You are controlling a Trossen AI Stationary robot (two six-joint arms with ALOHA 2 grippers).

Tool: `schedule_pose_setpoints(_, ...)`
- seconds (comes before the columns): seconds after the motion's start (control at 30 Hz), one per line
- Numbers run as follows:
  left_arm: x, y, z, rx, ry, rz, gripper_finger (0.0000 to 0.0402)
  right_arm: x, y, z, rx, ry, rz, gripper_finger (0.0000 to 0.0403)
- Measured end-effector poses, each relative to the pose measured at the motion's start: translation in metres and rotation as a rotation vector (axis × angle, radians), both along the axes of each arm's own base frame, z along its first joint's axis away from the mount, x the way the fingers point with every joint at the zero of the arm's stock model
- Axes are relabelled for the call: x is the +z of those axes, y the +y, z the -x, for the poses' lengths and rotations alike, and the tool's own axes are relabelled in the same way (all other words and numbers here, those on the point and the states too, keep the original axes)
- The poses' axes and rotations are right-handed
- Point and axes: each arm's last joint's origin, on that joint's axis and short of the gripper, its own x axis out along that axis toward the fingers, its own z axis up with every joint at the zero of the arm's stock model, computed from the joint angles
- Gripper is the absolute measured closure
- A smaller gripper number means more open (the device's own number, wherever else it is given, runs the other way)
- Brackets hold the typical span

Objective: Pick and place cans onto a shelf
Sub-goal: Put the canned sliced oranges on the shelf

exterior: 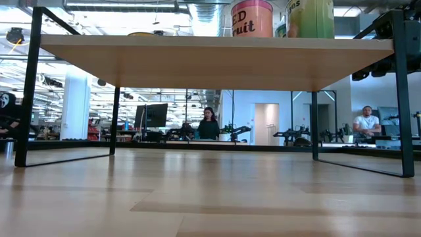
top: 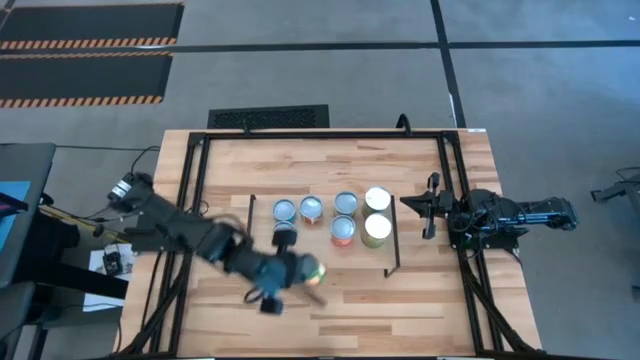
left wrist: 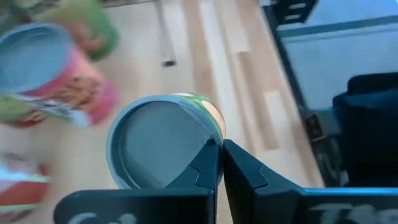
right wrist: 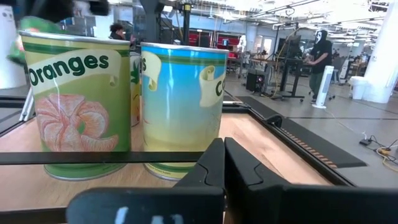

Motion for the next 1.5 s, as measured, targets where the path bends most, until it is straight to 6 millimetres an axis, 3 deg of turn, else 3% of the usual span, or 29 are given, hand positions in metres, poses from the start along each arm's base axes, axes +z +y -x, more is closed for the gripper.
schedule_pose_setpoints(0.17,0.002,0.038,-0.013,0.023,0.069,0.002,0.0401,0.0,0.0,0.0,0.0,0.007,0.012,0.039)
schedule_pose_setpoints(0.43,-0.001,0.067,-0.019,0.07,0.114,-0.043,0.0401,-0.001,0.0,0.0,-0.001,0.01,0.018,0.0388)
schedule_pose_setpoints(0.87,-0.024,0.065,-0.032,0.115,0.184,-0.12,0.0401,-0.001,0.0,-0.001,-0.001,0.02,0.018,0.0389)
schedule_pose_setpoints(1.5,-0.025,0.067,-0.033,0.146,0.185,-0.135,0.0395,-0.002,0.0,-0.002,-0.002,0.028,0.019,0.0388)
